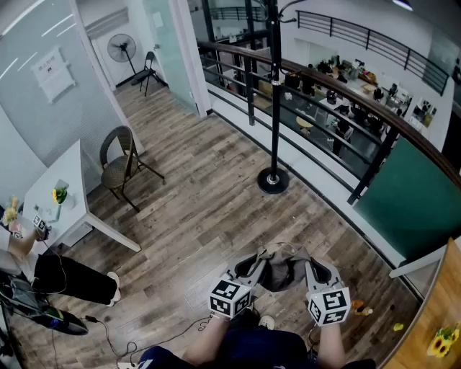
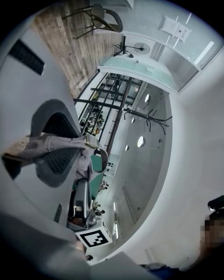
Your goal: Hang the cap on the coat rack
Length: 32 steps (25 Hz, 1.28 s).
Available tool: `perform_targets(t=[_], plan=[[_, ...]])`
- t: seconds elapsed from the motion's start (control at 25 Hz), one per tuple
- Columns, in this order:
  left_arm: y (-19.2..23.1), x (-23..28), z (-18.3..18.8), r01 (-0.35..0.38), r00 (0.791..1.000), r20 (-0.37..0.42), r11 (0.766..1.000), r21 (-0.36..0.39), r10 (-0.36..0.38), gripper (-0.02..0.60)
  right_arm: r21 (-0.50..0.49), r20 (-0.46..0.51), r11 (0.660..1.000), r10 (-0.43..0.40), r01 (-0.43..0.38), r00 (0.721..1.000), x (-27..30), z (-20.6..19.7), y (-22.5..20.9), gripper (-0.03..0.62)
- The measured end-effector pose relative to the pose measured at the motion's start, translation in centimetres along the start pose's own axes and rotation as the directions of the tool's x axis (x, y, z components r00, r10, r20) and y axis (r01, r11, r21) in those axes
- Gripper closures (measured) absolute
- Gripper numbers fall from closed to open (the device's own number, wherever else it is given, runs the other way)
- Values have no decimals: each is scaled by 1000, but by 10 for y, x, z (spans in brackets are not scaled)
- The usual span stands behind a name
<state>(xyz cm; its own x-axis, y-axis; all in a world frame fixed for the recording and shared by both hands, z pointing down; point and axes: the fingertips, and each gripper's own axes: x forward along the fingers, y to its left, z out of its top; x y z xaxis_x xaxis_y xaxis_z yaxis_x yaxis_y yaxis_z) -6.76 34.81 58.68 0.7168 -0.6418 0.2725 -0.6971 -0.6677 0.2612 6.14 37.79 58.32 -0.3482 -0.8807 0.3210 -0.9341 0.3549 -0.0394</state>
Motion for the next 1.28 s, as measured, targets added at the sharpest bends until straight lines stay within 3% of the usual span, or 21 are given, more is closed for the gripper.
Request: perform_targets(t=[0.44, 0.92, 1.28], plan=[[39, 1, 8, -7, 1000, 10, 1000, 7, 7, 511, -3, -7, 1000, -29, 29, 1000, 34, 10, 15, 563], [82, 19, 27, 115, 993, -20, 993, -28, -116, 502, -24, -13, 992, -125, 124, 992, 83, 33, 24, 562], [113, 38, 36, 130, 991, -30, 991, -12, -130, 502, -20, -18, 991, -133, 133, 991, 115, 35, 25, 560]])
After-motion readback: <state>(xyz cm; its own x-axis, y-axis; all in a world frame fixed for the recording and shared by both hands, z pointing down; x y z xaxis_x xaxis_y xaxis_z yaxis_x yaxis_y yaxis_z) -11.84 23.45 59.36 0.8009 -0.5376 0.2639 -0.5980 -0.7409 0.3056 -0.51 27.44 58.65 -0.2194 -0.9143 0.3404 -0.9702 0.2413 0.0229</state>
